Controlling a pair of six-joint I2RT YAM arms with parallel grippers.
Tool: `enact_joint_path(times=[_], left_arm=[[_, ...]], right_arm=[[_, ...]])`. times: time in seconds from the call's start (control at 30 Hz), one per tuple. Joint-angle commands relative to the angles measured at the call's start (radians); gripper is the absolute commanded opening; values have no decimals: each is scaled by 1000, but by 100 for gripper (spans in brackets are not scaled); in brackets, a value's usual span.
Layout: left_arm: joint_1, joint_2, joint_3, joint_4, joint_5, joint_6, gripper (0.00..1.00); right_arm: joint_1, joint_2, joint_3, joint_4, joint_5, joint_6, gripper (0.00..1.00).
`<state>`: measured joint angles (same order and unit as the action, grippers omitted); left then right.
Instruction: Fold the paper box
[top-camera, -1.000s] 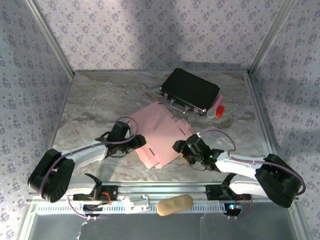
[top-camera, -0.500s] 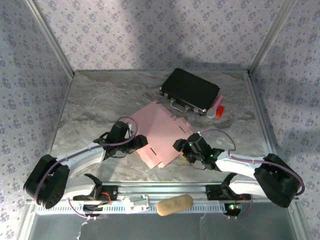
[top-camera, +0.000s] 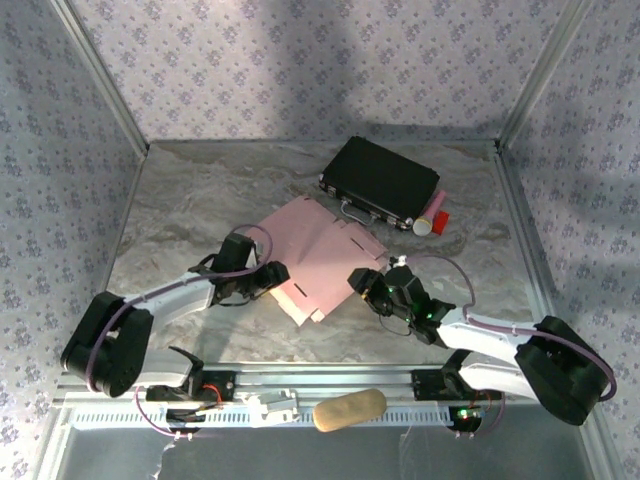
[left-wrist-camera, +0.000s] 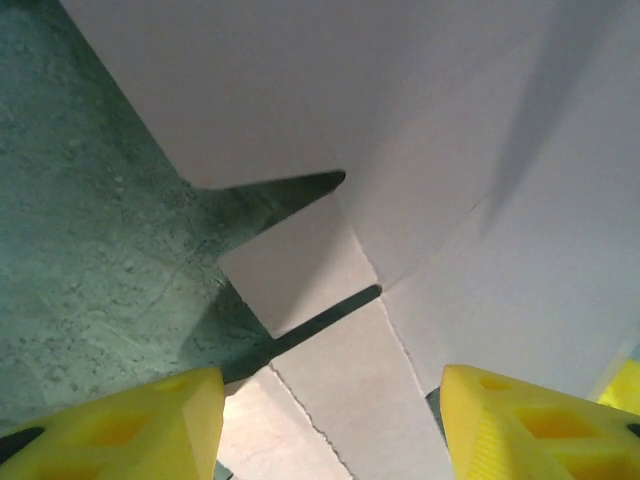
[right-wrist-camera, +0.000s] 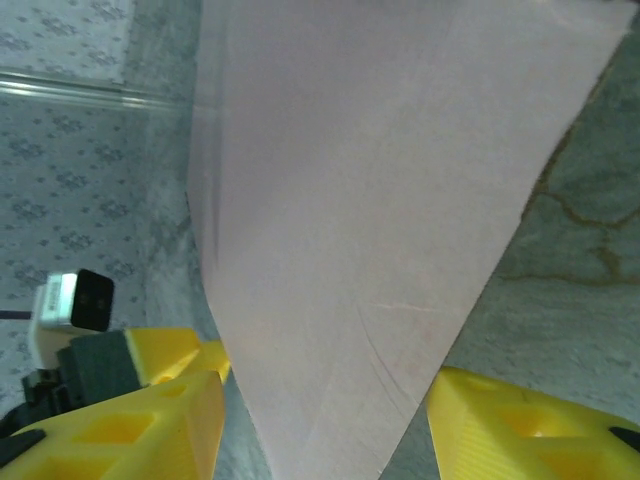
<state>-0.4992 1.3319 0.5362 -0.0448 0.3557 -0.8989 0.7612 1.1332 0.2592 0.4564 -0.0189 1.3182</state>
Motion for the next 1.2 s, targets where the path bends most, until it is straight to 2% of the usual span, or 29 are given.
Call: enact_joint_path(times=[0.0, 0.13, 0.23, 0.3, 0.4, 0.5, 0.6, 0.73, 0.83, 1.0, 1.17], left_arm=[[2, 3, 27, 29, 27, 17, 59], [3, 6, 25, 36, 37, 11, 58], [3, 0, 23, 35, 39, 10, 57], [3, -6, 23, 31, 37, 10, 57], [2, -25, 26, 15, 34, 12, 57], [3, -79, 37, -34, 15, 15, 59], [2, -209, 55, -144, -69, 21, 67], [3, -425, 111, -344, -232, 40, 73], [6, -531, 174, -452, -303, 59, 75], [8, -585, 295, -541, -324, 74, 75], [7, -616, 379, -562, -282, 122, 70]], right_arm=[[-6, 38, -11, 141, 35, -12, 55], [1, 72, -4, 232, 63, -19, 52], [10, 78, 13, 234, 97, -30, 46], [16, 88, 20, 244, 114, -30, 39], [16, 109, 39, 257, 125, -28, 23], [19, 111, 82, 223, 141, -31, 0], [27, 84, 136, 160, 162, -63, 0], [51, -25, 284, -43, 224, -134, 0], [65, -97, 415, -224, 280, -152, 0], [101, -177, 695, -667, 398, -137, 0], [258, -183, 1025, -1163, 633, -25, 0]])
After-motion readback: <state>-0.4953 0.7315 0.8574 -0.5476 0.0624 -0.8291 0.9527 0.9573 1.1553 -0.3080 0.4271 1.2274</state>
